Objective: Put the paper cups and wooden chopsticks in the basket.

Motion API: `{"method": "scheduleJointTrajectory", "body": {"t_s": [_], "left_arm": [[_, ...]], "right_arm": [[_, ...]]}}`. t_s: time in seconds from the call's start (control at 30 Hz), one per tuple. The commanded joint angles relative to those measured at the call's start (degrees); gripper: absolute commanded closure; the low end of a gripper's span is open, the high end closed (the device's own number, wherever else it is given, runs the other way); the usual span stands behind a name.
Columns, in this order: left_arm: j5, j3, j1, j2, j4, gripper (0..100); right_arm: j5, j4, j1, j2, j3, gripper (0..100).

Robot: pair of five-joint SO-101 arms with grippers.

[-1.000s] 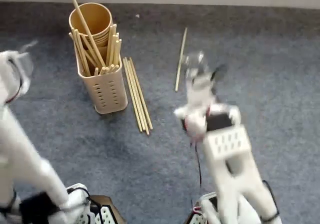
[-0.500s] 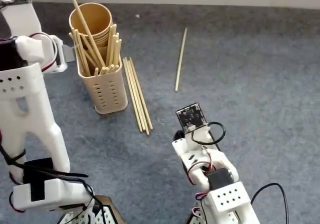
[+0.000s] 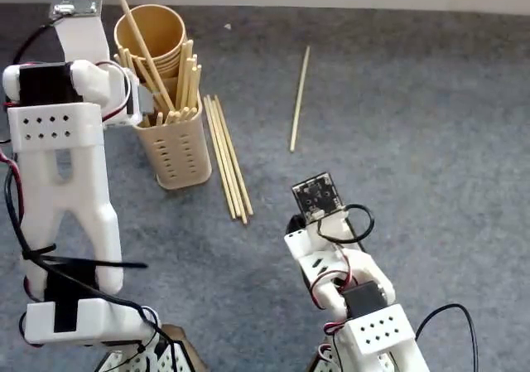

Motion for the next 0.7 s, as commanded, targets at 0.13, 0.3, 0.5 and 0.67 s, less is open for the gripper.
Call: {"method": "scheduleJointTrajectory", "body": {"t_s": [0.13,0.3,0.5,0.67], "left_arm": [[0.70,13.67,1.10,-0.22,-12.84,81],[0.26,19.03,0.75,-0.22,-18.29,90],[-2.64,19.21,-1.98,-0.31,-19.16,100],[-4.13,11.30,-8.66,-0.31,-16.26,100]], "right_arm": [[0.44,-1.01,-0.31,-0.92,0.40,99.3],[0.62,-4.26,-0.13,-0.92,2.24,99.3],[0.62,-4.26,-0.13,-0.92,2.24,99.3],[0.62,-4.35,-0.13,-0.92,2.24,99.3]]}}
